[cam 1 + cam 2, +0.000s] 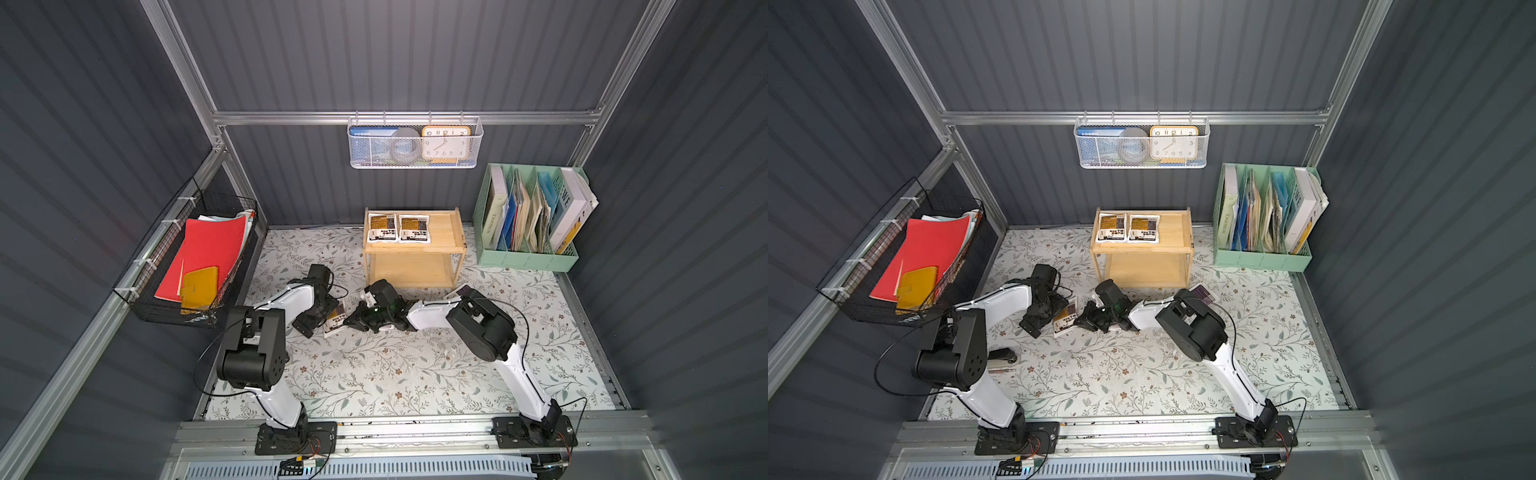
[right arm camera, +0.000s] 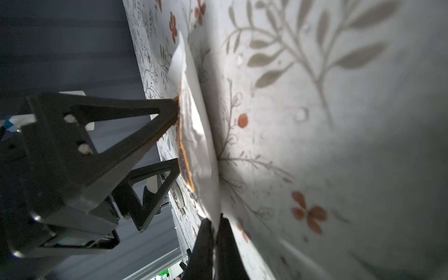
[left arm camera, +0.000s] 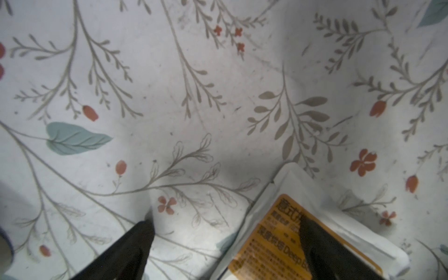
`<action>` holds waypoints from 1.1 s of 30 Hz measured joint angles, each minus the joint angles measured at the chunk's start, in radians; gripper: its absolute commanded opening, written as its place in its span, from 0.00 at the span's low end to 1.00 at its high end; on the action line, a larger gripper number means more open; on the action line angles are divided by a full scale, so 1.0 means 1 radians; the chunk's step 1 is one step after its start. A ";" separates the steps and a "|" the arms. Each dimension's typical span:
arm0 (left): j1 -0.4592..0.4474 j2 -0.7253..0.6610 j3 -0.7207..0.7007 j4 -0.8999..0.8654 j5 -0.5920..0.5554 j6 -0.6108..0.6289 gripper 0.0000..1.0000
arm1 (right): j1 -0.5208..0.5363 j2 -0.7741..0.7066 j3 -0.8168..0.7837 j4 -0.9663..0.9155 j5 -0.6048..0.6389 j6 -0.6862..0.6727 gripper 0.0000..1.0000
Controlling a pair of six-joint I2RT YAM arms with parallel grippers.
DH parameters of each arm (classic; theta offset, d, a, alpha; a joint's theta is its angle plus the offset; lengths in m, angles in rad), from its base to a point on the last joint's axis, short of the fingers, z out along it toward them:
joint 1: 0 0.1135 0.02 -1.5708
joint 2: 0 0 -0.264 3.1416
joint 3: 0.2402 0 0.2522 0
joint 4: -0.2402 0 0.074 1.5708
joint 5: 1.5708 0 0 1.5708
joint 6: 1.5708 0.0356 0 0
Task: Place the bagged coffee beans on the shelf by color
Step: Pick up the bagged coffee beans at the center of the board.
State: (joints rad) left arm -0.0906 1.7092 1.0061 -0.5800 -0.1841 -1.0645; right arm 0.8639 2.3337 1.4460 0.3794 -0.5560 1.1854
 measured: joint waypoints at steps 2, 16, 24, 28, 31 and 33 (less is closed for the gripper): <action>0.000 -0.024 0.001 -0.025 -0.006 0.001 1.00 | 0.000 -0.012 -0.019 0.006 0.000 0.003 0.00; 0.000 -0.264 0.169 -0.058 -0.013 0.063 1.00 | 0.001 -0.202 -0.167 0.024 -0.004 0.012 0.00; 0.000 -0.275 0.235 -0.041 0.002 0.132 1.00 | 0.008 -0.319 -0.257 0.029 -0.009 0.011 0.00; 0.000 -0.281 0.275 -0.040 0.005 0.165 1.00 | 0.017 -0.381 -0.288 0.025 -0.010 0.010 0.00; 0.000 -0.293 0.311 -0.039 0.005 0.193 1.00 | 0.022 -0.426 -0.296 0.014 -0.017 0.007 0.00; 0.000 -0.306 0.331 -0.037 0.005 0.219 1.00 | 0.023 -0.456 -0.296 0.007 -0.022 0.003 0.00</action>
State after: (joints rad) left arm -0.0906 1.4029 1.3369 -0.6170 -0.1795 -0.8455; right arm 0.8867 1.8778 1.1500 0.3862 -0.5781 1.1881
